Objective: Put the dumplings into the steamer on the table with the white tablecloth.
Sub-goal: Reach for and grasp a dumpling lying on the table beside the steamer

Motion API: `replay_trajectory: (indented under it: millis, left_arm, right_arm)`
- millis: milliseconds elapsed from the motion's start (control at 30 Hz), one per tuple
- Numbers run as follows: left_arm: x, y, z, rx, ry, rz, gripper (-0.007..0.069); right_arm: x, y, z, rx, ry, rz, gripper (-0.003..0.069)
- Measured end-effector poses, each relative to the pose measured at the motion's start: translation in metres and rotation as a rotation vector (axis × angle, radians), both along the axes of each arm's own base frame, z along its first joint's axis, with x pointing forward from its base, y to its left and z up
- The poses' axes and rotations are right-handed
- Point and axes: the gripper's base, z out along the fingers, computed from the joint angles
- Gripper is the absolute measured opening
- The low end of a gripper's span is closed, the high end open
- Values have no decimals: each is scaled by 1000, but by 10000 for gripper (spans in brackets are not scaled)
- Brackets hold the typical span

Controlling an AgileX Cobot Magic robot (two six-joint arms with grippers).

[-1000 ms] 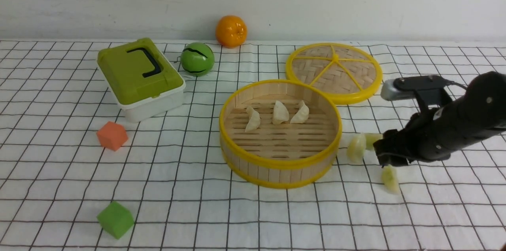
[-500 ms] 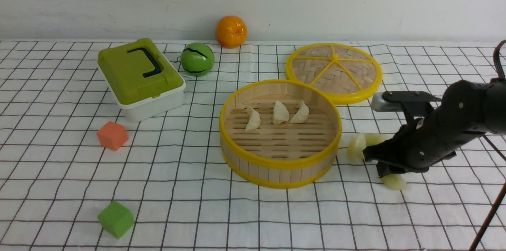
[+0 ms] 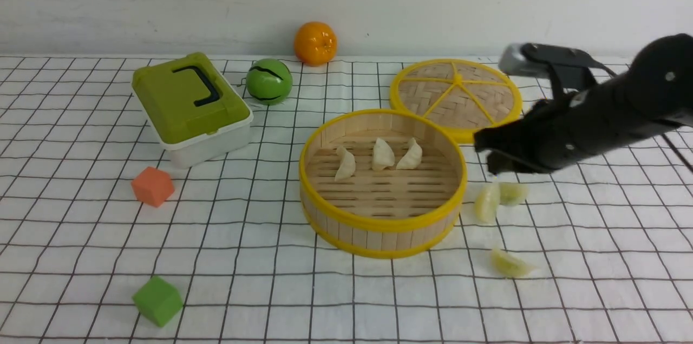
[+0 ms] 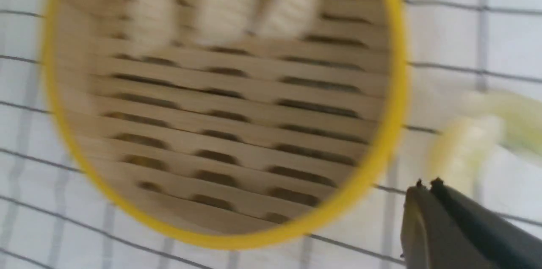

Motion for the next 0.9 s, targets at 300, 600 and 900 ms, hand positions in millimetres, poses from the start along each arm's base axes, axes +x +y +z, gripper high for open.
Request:
replay_trajectory:
  millis: [300, 600, 900]
  left_arm:
    - [-2, 4, -6, 23, -34, 19, -13]
    - [-2, 3, -5, 23, -43, 9, -13]
    - [-2, 2, -5, 19, -49, 4, -13]
  right_arm:
    - [-1, 27, -20, -59, 16, 140, 7]
    - [-6, -26, -39, -284, 219, 330, 302]
    - [8, -18, -95, -383, 285, 395, 412]
